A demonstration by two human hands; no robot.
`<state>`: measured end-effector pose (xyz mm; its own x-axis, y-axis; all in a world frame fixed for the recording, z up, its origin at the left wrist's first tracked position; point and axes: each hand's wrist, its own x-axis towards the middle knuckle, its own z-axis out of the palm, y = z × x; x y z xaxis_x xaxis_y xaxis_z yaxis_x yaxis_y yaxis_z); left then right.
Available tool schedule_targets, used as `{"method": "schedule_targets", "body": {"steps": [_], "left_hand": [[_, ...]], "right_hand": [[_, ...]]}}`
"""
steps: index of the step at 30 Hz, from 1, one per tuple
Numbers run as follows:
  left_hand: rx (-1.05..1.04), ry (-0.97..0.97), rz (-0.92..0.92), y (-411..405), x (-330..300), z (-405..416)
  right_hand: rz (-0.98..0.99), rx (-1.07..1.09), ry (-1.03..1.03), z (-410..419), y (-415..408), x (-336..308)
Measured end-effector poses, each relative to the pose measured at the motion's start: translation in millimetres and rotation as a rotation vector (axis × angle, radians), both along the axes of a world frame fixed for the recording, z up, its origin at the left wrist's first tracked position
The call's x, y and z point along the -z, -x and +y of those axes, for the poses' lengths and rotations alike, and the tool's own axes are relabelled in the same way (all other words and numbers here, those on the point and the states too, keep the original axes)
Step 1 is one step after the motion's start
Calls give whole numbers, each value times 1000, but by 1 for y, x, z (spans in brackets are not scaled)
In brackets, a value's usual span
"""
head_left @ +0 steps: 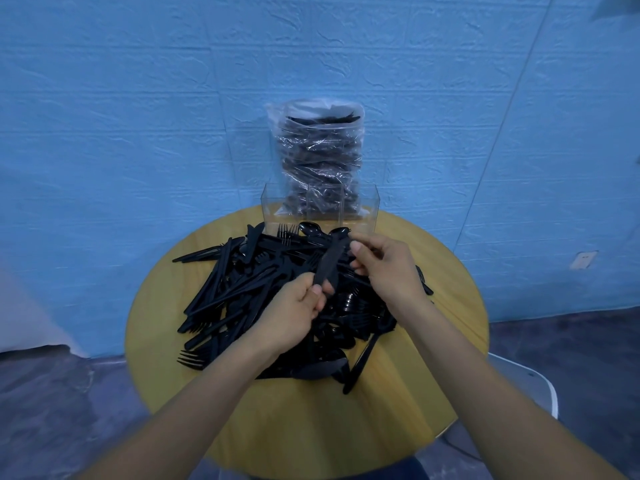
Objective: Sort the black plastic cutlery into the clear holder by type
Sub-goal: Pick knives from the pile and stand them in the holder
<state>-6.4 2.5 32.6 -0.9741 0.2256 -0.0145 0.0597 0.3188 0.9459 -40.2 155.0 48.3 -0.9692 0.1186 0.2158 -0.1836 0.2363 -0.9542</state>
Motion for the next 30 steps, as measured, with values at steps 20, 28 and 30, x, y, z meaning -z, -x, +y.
{"method": "schedule_targets", "body": {"steps": [20,28,30], "left_hand": [[-239,-92,-43,32,3,-35],[-241,142,441,38,-9,-15],[-233,186,574,36,-14,-8]], "right_hand": [[-233,44,-500,-27,60,8],[-384,-257,52,1,9,-27],[-466,-353,-9,2,-5,-32]]}}
